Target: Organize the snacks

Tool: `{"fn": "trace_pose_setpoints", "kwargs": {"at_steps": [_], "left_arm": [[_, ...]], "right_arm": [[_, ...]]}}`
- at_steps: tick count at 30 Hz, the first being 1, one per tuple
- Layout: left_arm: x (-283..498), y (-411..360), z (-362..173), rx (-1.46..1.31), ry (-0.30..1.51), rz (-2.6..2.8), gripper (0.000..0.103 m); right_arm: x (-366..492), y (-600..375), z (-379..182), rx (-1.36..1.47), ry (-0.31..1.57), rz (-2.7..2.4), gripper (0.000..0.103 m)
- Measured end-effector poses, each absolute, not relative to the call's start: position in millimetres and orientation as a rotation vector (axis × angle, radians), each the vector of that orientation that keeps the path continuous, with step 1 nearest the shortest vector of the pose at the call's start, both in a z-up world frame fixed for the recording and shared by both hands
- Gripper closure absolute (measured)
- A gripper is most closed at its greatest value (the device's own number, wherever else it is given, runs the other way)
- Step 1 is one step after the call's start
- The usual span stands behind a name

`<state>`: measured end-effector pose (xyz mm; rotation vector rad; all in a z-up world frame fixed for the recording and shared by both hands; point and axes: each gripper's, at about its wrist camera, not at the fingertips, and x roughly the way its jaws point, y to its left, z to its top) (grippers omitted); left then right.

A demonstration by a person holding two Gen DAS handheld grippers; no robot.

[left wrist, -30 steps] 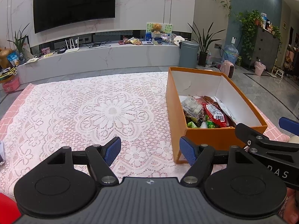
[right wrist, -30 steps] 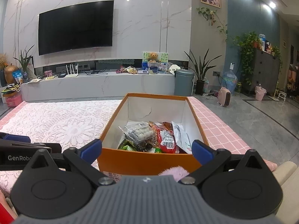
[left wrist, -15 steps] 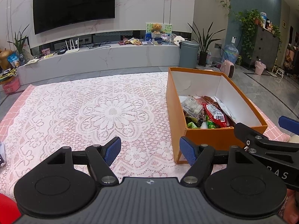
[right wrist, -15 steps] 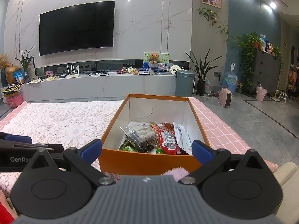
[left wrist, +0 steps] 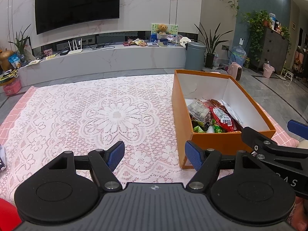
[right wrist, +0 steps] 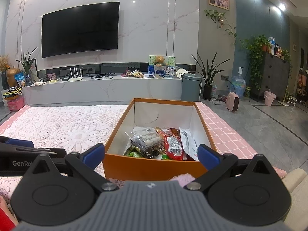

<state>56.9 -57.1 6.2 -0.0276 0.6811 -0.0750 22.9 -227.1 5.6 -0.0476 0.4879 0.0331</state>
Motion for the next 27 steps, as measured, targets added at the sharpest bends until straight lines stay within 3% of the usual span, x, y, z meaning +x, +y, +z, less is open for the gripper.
{"fn": "trace_pose_setpoints", "kwargs": {"at_steps": [27], "left_arm": [[55.1,-58.9,5.1,-0.030,0.690,-0.062,0.019]], "right_arm": [[21.9,-227.3,5.5,-0.043,0.490,0.036,0.003]]}}
